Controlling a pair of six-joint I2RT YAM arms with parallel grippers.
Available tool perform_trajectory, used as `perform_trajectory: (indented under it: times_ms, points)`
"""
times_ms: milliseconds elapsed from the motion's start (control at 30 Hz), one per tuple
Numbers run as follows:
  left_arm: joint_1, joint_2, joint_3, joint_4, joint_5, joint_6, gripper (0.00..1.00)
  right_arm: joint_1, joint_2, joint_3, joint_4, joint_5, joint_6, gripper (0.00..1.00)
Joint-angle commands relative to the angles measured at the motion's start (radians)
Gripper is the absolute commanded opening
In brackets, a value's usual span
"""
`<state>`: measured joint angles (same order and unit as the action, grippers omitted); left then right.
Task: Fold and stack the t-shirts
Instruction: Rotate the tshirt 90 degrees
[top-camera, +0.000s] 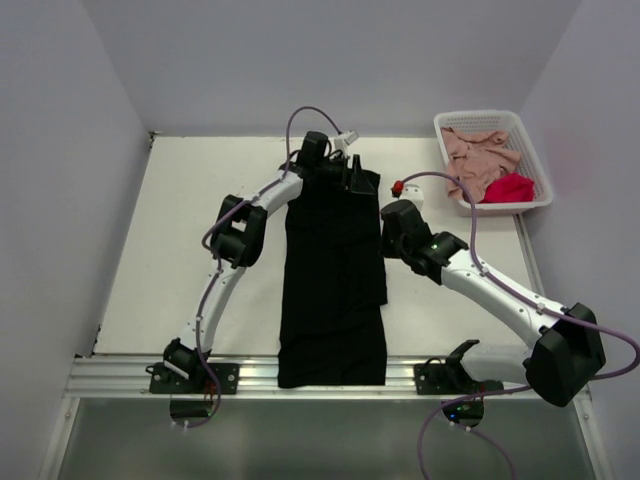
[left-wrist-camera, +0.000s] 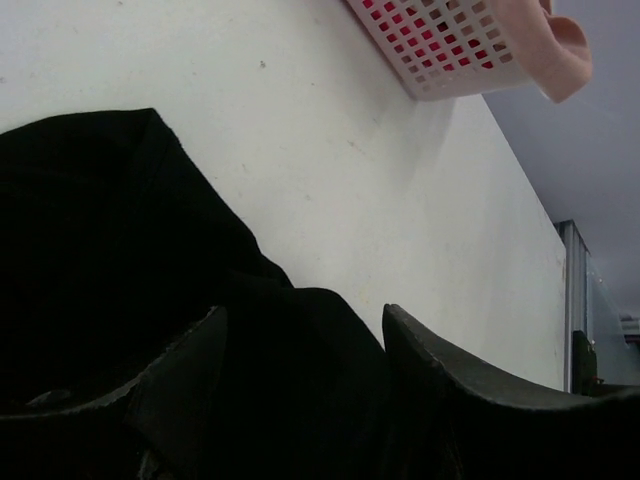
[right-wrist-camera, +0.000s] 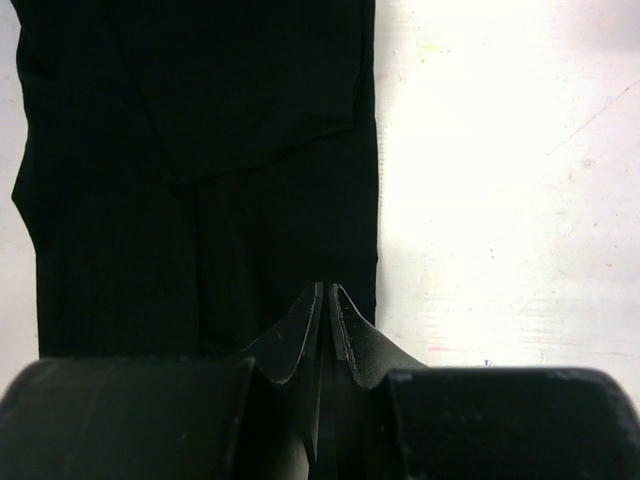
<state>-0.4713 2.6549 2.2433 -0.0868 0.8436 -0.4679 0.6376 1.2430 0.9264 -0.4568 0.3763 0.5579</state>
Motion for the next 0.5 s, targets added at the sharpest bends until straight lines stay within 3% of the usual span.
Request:
perform_trajectory:
  times_ms: [0, 100, 233, 333, 467]
  points:
    - [0.005, -0.052, -0.005, -0.031, -0.064, 0.023, 0.66, -0.001, -0.028, -0.011, 0.004, 0.032, 0.019, 0.09]
    - [0.005, -0.049, -0.011, -0.045, -0.083, 0.028, 0.52, -0.003, -0.028, -0.012, 0.0, 0.036, 0.022, 0.08]
    - [0.005, -0.05, -0.034, -0.054, -0.112, 0.034, 0.48, -0.003, -0.033, -0.015, -0.003, 0.038, 0.023, 0.08]
    - [0.005, -0.061, -0.047, -0.056, -0.143, 0.04, 0.49, -0.003, -0.036, -0.017, -0.005, 0.038, 0.022, 0.08]
    - [0.005, -0.084, -0.056, -0.059, -0.225, 0.049, 0.68, -0.003, -0.037, -0.017, -0.005, 0.036, 0.022, 0.07]
